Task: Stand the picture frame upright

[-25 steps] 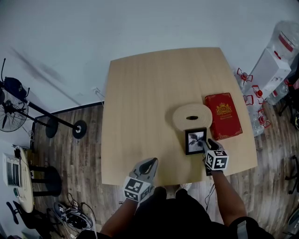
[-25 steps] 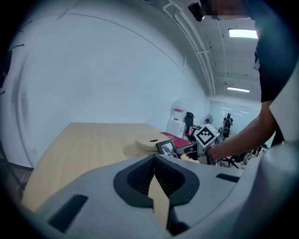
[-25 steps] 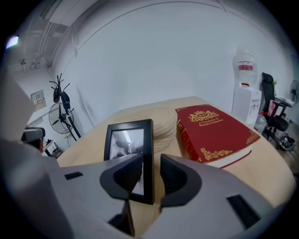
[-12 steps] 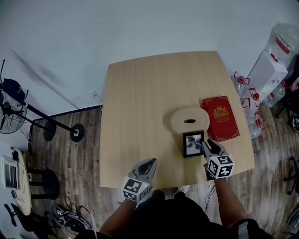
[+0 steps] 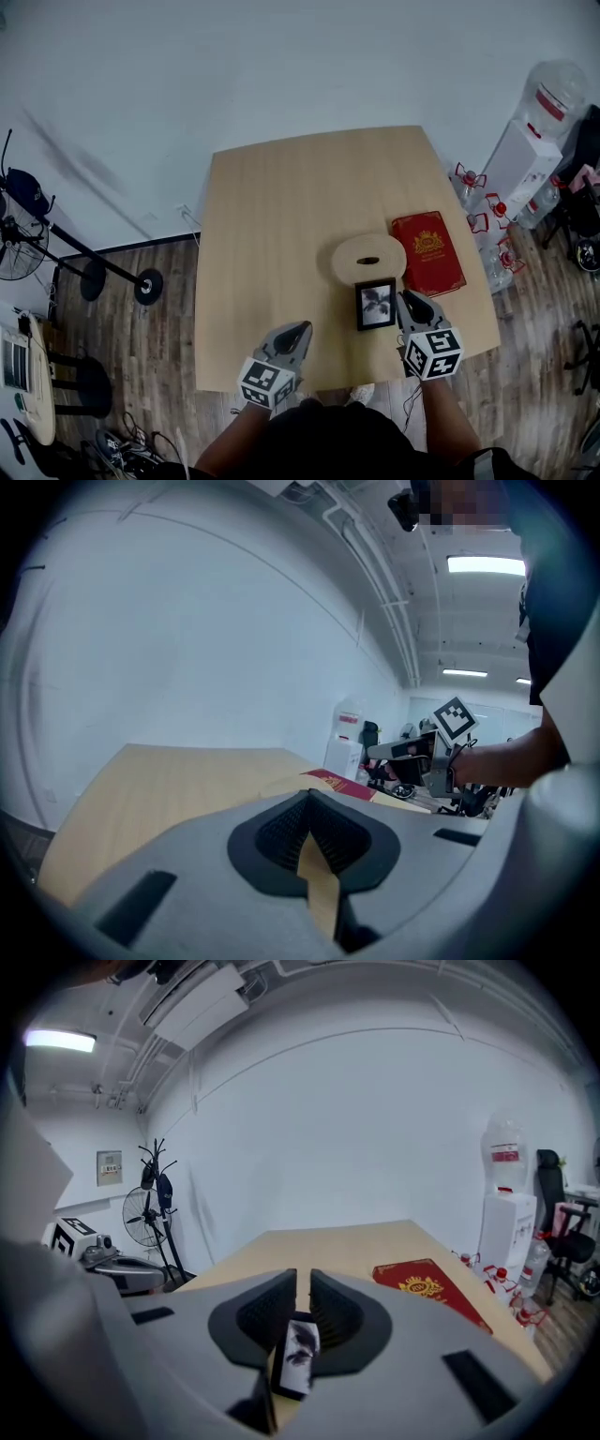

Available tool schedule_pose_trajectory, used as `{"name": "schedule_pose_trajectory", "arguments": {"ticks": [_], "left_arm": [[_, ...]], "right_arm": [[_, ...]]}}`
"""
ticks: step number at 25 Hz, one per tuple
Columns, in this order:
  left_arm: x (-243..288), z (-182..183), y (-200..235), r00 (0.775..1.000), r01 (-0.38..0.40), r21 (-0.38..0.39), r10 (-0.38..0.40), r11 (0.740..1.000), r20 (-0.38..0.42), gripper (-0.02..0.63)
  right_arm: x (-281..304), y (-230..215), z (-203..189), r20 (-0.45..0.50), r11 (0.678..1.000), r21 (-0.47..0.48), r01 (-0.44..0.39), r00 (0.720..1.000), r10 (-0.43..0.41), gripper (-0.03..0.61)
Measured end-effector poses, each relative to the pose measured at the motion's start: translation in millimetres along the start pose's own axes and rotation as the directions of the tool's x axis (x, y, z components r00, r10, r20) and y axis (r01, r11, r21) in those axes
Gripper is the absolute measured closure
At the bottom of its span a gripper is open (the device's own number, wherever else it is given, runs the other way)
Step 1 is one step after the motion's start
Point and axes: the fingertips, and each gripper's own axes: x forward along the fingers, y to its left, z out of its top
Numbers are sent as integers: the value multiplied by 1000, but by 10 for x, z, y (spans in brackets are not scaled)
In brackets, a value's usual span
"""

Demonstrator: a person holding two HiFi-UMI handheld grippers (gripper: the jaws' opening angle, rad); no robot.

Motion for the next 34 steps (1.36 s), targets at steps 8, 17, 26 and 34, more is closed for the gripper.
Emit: {"name": "schedule_pose_trajectory", "arguments": {"ticks": [8, 17, 26, 34], "left_arm": [[45, 72, -64, 999, 31, 9, -31, 999, 13, 614], [90, 73, -103, 999, 48, 8, -48, 999, 11, 614], [100, 100, -89, 998, 56, 18, -56, 998, 12, 614], [117, 98, -118, 998, 64, 25, -64, 998, 10, 614]], "right_arm": [[-119, 103, 40, -25, 998, -66, 1, 1000, -3, 569], [-208, 266, 144, 2, 973, -223, 53, 999, -54, 569], [-208, 316, 206, 21, 974, -221, 54, 998, -51, 569], [-248, 343, 257, 47, 973, -227, 48, 998, -38, 569]]}}
